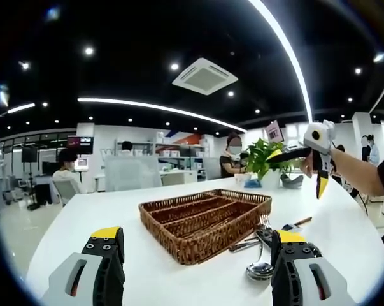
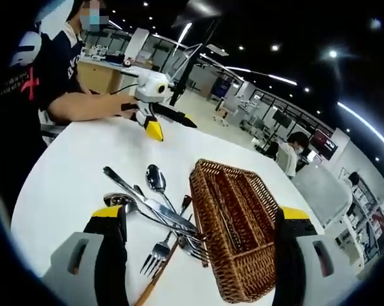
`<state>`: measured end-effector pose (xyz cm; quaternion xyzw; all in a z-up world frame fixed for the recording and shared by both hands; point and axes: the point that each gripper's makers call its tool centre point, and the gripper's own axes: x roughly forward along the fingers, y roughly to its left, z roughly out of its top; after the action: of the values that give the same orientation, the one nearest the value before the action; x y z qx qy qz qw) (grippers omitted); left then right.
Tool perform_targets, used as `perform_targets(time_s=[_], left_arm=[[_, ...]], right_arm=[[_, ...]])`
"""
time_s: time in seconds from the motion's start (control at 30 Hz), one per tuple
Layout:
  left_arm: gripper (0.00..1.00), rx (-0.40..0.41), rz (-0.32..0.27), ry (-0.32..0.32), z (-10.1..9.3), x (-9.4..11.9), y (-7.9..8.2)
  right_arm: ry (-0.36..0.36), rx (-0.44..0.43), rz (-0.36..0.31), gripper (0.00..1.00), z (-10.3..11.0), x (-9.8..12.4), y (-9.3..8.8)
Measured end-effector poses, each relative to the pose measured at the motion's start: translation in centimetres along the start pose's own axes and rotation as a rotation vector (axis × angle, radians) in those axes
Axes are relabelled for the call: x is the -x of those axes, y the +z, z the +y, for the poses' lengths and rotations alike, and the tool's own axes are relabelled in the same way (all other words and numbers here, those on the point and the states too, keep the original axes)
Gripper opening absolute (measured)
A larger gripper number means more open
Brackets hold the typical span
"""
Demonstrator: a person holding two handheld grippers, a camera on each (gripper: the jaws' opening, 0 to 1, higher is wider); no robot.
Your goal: Arrange the knives, forks, and spoons in their matching storage slots by inserting each utensil handle-first until every utensil is classified and aligned in the correct compartment
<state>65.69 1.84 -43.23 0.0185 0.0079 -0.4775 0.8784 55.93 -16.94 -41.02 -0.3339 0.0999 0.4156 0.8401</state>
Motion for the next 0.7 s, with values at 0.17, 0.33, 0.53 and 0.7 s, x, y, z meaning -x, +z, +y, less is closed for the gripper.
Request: perform_targets(time_s=[0.17,0.33,0.53,0.7], left_arm=[[1.00,0.009,0.008,0.011,0.4,0.1,-0.4],[1.00,0.009,0.010,0.018,0.5,0.2,-0.5],[1.00,0.006,0.022,0.026,0.8,0.2,-0.8],[1.00,0.004,0.025,0.029,1.0,0.1,-0.9]], right_arm=[[0.038,0.061,0.030,0.92,0.6,-1.6,-0.8],[0.106,0.083,0.062,0.89,1.7,-3.3,-2.0],[0.169,0.094,0.078,0.85,2.4,-4.7,-2.9],[0.226,0.102,0.078,0.78,3.2,-5.5,-3.7]])
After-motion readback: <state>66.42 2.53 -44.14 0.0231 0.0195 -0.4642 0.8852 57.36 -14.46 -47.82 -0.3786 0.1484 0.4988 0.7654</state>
